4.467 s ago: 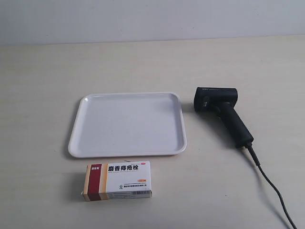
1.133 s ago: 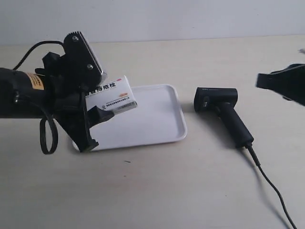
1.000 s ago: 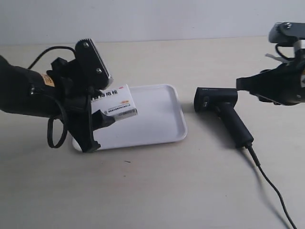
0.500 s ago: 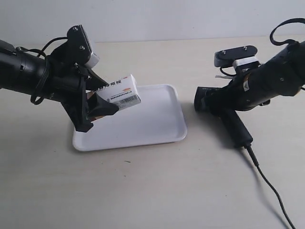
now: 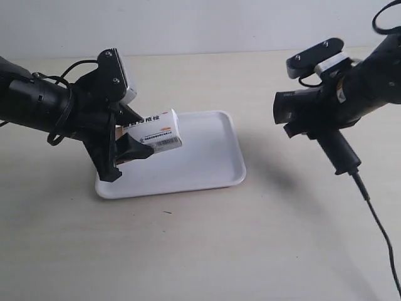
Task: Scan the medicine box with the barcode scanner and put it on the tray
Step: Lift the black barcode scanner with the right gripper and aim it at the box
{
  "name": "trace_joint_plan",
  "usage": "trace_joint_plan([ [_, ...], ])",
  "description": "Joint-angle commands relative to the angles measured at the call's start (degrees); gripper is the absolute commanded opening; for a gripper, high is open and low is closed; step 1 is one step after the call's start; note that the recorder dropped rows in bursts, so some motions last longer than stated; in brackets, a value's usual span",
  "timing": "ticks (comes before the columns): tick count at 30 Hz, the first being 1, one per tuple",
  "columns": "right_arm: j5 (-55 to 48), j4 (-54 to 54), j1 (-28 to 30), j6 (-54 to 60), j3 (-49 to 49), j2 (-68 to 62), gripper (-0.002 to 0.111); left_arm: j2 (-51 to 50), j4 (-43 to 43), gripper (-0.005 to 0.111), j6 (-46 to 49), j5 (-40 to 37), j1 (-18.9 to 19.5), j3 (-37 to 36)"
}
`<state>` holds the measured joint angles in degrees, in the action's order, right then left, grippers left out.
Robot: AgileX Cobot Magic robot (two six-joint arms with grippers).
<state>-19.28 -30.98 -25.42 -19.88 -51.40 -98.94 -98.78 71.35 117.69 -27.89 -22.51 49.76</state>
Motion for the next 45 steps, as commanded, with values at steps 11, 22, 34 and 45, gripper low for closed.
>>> trace_joint_plan([
  [11,-1.35,-2.02,-4.63,6.84,0.13,4.99,0.0,-4.82,0.56,0.0,2.42,3.67,0.11,1.35],
  [22,1.04,-2.96,-4.63,6.84,0.13,0.5,0.0,-4.99,0.45,0.0,2.42,3.41,0.11,1.75],
  [34,-1.58,-7.63,-4.63,6.32,0.13,5.31,0.0,-4.99,0.44,0.0,2.42,3.0,0.11,1.75],
  [45,7.91,-18.12,-0.77,-14.07,0.13,-4.11,0.0,-7.09,9.51,0.0,2.3,5.1,0.11,2.48],
])
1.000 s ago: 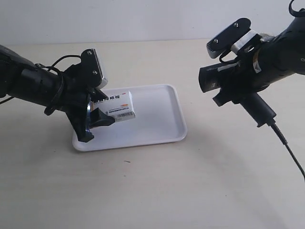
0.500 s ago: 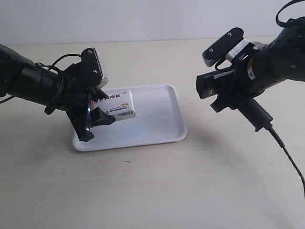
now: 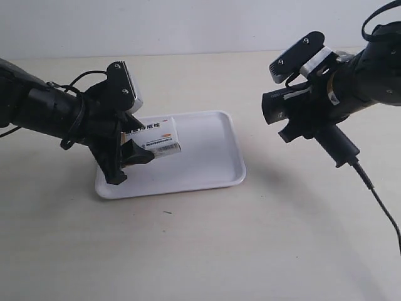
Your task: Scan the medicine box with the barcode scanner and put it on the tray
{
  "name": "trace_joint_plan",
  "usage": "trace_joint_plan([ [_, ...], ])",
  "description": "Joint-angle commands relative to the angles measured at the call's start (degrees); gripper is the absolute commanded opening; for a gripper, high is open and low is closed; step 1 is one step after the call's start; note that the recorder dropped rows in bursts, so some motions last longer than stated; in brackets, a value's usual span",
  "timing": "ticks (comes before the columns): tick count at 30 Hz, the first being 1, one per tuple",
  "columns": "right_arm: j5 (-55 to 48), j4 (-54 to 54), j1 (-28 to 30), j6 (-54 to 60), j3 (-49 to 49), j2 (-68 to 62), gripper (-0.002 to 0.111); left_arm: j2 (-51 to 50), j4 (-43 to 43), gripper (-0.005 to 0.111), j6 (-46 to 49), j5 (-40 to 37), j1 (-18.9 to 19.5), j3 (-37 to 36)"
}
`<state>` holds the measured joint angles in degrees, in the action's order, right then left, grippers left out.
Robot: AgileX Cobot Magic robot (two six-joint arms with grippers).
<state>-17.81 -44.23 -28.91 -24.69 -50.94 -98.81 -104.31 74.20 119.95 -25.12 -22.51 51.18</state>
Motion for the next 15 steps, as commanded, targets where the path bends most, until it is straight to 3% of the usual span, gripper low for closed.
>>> trace_joint_plan([
  [1,7.68,-4.87,3.29,-10.25,-0.33,-5.2,0.0,-2.28,9.11,0.0,0.03,2.95,0.11,1.53],
  [9,13.63,-3.76,4.07,-12.79,-0.33,-9.52,0.0,-10.68,14.59,0.001,-0.07,1.53,0.01,6.34],
  [11,13.63,-3.76,4.07,-12.79,-0.33,-9.88,0.0,-11.61,14.72,0.008,-0.22,1.67,0.01,6.48],
  [15,13.63,-3.76,4.07,-12.79,-0.33,-10.85,0.0,-12.41,14.85,0.036,-0.81,1.68,0.01,6.71],
])
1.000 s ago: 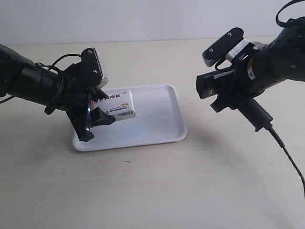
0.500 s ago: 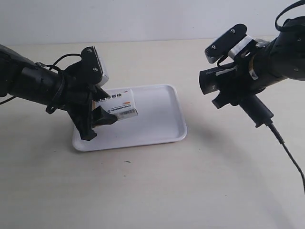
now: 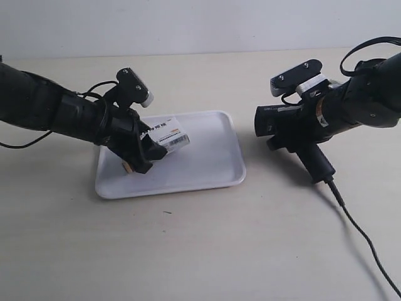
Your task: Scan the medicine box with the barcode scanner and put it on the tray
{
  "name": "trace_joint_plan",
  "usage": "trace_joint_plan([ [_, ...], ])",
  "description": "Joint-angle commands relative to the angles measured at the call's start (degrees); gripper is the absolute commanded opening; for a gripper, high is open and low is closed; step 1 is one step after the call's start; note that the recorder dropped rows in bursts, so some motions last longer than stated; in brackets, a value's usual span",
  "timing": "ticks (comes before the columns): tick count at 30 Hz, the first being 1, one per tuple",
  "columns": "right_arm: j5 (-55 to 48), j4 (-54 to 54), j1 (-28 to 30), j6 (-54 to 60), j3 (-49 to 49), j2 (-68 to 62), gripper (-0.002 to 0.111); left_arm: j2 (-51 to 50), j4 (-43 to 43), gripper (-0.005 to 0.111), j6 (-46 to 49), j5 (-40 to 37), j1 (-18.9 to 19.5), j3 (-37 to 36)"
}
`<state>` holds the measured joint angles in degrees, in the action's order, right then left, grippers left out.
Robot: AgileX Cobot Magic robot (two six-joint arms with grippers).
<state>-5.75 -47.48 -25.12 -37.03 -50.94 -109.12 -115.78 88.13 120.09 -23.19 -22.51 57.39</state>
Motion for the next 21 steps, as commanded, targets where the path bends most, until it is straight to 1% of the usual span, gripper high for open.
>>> trace_joint_plan([
  [1,1.57,-0.51,0.27,-0.45,-0.33,-0.84,0.0,-0.93,1.0,0.042,-1.4,-0.26,0.01,0.59],
  [8,1.45,-0.51,0.27,-2.15,-0.33,-2.62,0.0,-0.93,0.56,0.074,-2.4,-0.57,0.01,0.59],
  [10,1.45,-0.51,0.27,-4.15,-0.33,-2.65,0.006,-0.93,0.56,0.086,-2.55,-0.57,0.01,0.59],
  [13,1.45,-0.51,0.27,-5.1,-0.33,-2.65,0.02,-0.93,0.56,0.103,-2.55,-0.77,0.01,0.59],
  [14,1.45,-0.51,0.27,-5.1,-0.33,-2.65,0.027,-0.81,0.56,0.105,-2.55,-0.91,0.01,0.59],
  [15,1.45,-0.51,0.27,-5.23,-0.33,-2.65,0.032,-0.71,0.4,0.105,-2.55,-1.1,0.01,0.59],
  [18,2.73,-0.18,0.14,-7.35,-0.33,-2.65,0.055,0.73,0.17,0.105,-2.55,-1.37,0.01,0.59],
  [21,5.16,1.67,0.14,-9.01,-0.33,-1.59,0.078,3.28,-3.62,0.105,-6.92,-2.83,0.01,0.59],
])
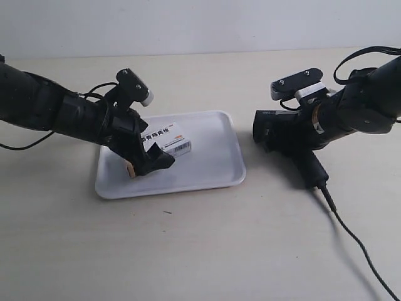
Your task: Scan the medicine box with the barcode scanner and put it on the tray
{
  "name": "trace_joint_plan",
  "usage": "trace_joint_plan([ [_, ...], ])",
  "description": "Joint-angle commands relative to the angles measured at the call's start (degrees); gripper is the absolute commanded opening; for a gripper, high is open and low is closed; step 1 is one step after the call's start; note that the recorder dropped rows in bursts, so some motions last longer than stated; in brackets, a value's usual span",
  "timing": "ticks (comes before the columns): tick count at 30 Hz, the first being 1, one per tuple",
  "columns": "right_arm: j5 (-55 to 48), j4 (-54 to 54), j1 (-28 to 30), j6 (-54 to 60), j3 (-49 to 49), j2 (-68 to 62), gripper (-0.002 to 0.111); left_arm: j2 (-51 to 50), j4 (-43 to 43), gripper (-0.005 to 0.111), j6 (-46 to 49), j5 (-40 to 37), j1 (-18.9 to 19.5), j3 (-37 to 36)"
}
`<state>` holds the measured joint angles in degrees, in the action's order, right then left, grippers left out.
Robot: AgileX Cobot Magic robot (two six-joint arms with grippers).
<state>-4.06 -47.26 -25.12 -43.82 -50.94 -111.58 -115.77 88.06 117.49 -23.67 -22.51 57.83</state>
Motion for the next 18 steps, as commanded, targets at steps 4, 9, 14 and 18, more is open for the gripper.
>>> trace_joint_plan([
  [4,-0.11,1.35,0.14,-2.25,-0.33,6.37,0.09,8.93,-14.65,0.105,-14.89,-4.36,0.01,0.15],
  [9,-11.84,4.95,-0.64,-0.57,-0.33,19.84,0.085,18.14,-28.18,0.105,-31.1,-10.31,0.89,0.15],
  [14,-16.97,14.06,-4.54,9.11,0.2,35.1,0.057,26.34,-30.52,0.084,-35.66,-18.84,2.75,-1.04],
  [18,-17.1,15.54,-6.87,10.75,2.86,46.19,0.029,32.31,-27.0,0.037,-36.54,-16.31,4.14,-6.09],
])
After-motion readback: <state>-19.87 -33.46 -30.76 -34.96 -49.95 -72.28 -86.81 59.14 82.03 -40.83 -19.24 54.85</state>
